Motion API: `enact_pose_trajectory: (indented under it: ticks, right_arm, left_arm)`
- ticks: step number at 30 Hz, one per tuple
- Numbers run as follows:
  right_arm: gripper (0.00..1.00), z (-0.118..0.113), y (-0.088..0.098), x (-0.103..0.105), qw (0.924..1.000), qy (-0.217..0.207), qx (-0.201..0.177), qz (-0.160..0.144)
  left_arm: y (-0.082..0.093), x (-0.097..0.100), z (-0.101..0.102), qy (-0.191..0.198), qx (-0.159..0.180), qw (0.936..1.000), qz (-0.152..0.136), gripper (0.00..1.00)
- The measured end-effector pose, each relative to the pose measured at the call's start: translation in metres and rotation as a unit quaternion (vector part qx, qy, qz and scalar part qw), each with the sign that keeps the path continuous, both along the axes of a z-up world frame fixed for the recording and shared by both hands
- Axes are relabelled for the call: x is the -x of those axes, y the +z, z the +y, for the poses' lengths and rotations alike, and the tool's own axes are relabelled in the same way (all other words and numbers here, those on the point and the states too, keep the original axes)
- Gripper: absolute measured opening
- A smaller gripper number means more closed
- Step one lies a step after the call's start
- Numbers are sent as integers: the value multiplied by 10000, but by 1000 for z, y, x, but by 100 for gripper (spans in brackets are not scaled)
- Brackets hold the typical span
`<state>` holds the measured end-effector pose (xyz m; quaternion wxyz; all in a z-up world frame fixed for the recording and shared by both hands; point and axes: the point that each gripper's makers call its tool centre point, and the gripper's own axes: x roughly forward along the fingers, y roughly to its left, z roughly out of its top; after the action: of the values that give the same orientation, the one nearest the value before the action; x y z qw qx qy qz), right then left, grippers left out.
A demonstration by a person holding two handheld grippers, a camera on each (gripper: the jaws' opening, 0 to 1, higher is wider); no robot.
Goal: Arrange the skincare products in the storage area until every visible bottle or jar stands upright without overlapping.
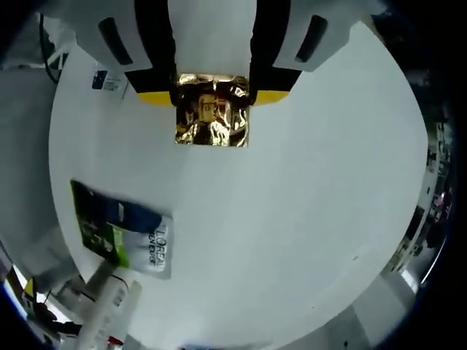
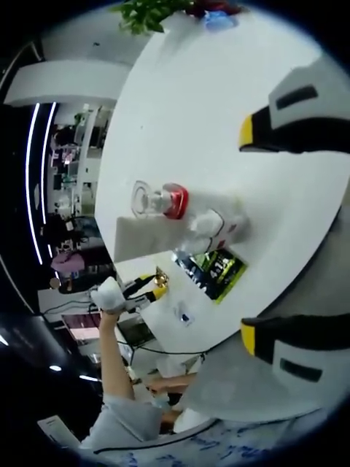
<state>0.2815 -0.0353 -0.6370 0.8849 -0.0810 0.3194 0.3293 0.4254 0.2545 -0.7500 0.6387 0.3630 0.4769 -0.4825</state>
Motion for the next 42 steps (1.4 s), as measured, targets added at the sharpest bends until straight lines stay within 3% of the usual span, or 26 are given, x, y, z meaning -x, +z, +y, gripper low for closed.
enact_pose_trajectory:
  ticks: [13,17,23,26,31,34,36,40,42]
  right_arm:
    - [95,0,1,3,10000,28,8,-33]
    - [97,1,1,4,10000,53,-26,-39]
    - [97,2,0,5,9999,100,22,-11]
    - [96,1,-1,5,9999,100,19,13]
    - [96,3,-3,6,9999,158,38,52]
    - [96,4,-3,6,9998,163,36,58]
    - [96,3,-4,6,9998,157,39,70]
    - [96,0,-5,6,9999,112,46,96]
    - [96,-1,-7,7,9999,89,53,120]
  left_arm:
    - [4,19,-16,-240,-44,9997,-23,36]
    - [7,19,-22,-313,-35,9994,-144,21]
    - [7,4,-18,-254,70,9993,-251,19]
    - [9,-4,-17,-229,132,9987,-435,26]
    - [4,-5,-19,-251,160,9991,-314,43]
    - [0,-16,-19,-110,165,9990,-401,42]
    - [-1,-16,-19,-73,193,9994,-278,42]
    - [-2,-26,-19,-28,214,9992,-333,47]
    - [-4,-23,-19,-77,222,9995,-189,44]
